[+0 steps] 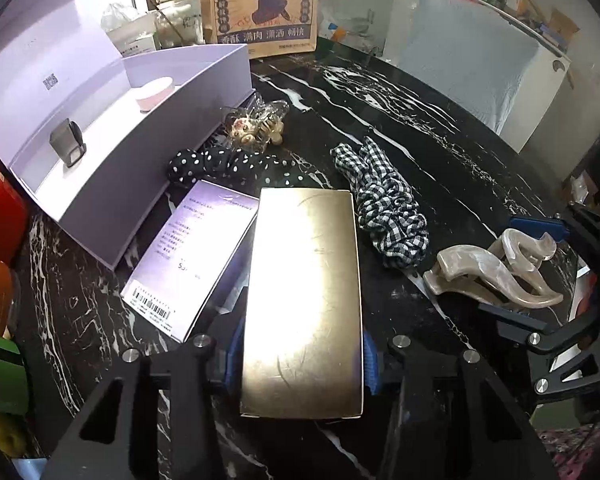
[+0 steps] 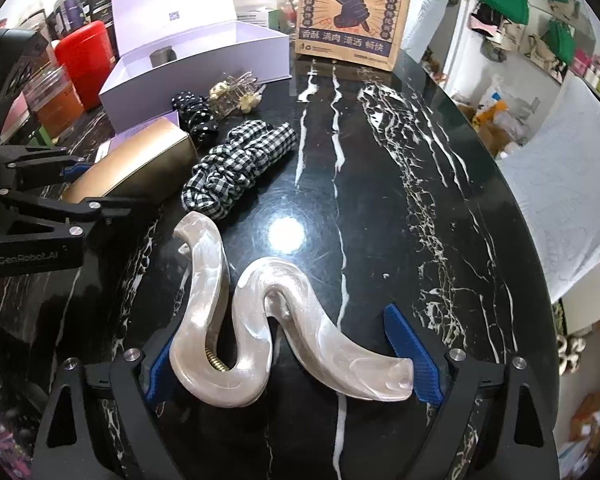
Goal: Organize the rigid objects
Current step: 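Lift the hair clip with the right tool while the left tool grasps the gold rectangular box, then carry the hair clip with the right tool while the left tool carries the gold box to the lilac box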
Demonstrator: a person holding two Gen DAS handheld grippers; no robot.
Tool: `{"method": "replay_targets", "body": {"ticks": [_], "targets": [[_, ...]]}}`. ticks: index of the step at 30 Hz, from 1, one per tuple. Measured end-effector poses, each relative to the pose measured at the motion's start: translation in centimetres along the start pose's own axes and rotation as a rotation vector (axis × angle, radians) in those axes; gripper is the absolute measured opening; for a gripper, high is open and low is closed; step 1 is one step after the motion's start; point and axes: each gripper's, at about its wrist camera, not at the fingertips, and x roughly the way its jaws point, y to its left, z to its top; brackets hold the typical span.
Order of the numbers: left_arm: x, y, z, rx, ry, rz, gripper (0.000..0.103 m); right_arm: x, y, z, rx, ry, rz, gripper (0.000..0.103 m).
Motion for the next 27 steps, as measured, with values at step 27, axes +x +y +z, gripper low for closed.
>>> {"method": "replay_targets", "body": {"ticks": [27], "targets": [[-3.9, 1.6, -2.1, -0.086, -0.018, -0.006, 0.044, -1.8, 1.8, 1.5, -0.018, -0.040, 0.057, 0.092]]}}
